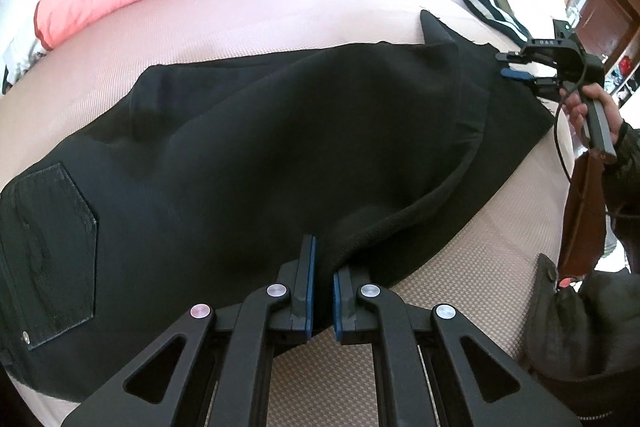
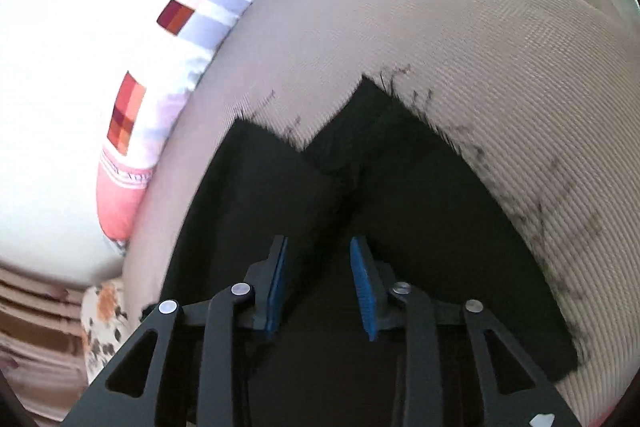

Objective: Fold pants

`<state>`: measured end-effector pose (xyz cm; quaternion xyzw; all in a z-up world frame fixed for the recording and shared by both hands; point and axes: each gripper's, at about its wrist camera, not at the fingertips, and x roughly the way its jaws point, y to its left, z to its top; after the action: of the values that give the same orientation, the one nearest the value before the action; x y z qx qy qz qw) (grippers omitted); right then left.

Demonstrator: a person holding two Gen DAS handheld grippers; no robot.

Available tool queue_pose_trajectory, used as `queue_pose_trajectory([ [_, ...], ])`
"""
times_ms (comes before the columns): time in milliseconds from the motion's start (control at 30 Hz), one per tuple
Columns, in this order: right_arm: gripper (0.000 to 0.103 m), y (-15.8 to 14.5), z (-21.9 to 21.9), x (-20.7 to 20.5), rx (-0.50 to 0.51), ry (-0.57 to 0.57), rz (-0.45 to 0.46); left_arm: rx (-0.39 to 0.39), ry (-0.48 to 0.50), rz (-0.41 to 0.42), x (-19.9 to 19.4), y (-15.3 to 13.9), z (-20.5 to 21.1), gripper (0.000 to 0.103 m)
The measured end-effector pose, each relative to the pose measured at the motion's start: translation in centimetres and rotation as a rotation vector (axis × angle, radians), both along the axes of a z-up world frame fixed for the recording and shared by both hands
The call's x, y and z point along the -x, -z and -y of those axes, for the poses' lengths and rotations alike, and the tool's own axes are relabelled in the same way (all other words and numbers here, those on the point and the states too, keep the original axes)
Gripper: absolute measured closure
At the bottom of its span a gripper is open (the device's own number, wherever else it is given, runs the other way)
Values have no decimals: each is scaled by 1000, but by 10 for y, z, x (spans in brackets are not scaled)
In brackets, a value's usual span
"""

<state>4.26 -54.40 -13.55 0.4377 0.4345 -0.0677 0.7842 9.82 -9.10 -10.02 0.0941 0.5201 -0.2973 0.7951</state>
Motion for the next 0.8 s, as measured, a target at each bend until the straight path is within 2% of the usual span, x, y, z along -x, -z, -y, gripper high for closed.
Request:
queue_pose_trajectory([
  [33,78,2,2,-3,-7,8,4,-2,-3,-5,0,1,0,96],
  [167,95,6,3,-16,-47,27,7,-10,-8,-12,0,3,2,96],
  [233,99,1,-1,-18,-30,20,15,-11,-8,-12,1,3,2,96],
  [333,100,-28,-6,-15,56,13,44,-17,5,-17,1,4,4,95],
  [433,101,-78,-12,11,198,31,104,-40,26,5,3,3,10,95],
  [533,101,-99,-24,43,315,49,73,-58,55,25,5,5,16,95],
  [600,101,-91,-31,66,400,54,2,-61,72,27,6,6,19,93],
  [633,101,-83,-29,76,405,61,-27,-64,87,28,7,7,20,92],
  [800,102,-24,-14,112,340,107,-157,-100,151,81,13,9,25,89],
])
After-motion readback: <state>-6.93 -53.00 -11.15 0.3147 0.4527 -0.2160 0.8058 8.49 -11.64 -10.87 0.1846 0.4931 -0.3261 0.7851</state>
